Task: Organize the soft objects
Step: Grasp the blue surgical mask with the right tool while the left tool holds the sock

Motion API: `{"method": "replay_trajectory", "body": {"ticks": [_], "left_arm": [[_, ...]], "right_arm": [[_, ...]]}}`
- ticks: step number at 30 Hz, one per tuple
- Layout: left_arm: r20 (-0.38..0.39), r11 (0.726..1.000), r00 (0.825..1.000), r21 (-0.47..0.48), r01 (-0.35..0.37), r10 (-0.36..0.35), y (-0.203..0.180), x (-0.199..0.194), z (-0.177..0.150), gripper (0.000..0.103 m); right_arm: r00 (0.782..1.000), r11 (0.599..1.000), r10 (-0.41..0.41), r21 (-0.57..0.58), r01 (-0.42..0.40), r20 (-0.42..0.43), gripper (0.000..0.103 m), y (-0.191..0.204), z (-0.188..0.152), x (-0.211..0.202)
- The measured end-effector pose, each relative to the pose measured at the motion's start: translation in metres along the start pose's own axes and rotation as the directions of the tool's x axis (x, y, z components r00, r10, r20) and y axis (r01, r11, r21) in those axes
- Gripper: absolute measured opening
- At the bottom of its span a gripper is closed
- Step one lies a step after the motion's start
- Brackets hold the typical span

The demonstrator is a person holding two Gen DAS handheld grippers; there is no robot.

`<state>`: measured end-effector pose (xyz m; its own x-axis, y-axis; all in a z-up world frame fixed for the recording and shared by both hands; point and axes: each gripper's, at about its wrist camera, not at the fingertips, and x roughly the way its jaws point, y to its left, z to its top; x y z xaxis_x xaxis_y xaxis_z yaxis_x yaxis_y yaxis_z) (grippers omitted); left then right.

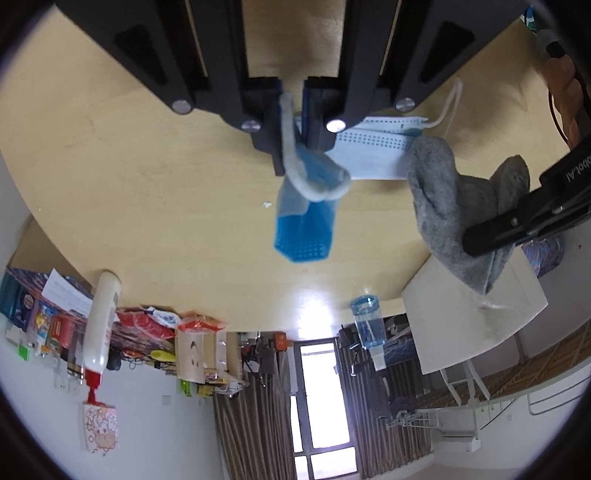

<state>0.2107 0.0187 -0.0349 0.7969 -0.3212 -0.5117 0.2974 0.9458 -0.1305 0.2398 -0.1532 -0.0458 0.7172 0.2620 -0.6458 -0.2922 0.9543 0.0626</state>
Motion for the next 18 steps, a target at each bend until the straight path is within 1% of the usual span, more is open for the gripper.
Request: {"method": "replay_trajectory", "body": {"ticks": [6, 10, 18], "left_arm": [[0.038, 1.0, 0.999, 0.01, -0.017, 0.017, -0.003, -0.022, 0.002, 0.008], [0.066, 0.999, 0.997, 0.025, -0.042, 0.041, -0.008, -0.037, 0.003, 0.008], [0.102, 0.997, 0.993, 0.039, -0.063, 0.058, -0.015, -0.067, -0.002, 0.008]], "right_arm": [[0.999, 1.0, -0.016, -0.003, 0.016, 0.046, 0.009, 0.002, 0.003, -0.016], [0.997, 1.0, -0.018, -0.005, 0.018, 0.077, 0.009, 0.003, 0.005, -0.03], [0.991, 1.0, -0.024, -0.013, 0.026, 0.134, 0.009, 0.007, 0.006, -0.058]]}}
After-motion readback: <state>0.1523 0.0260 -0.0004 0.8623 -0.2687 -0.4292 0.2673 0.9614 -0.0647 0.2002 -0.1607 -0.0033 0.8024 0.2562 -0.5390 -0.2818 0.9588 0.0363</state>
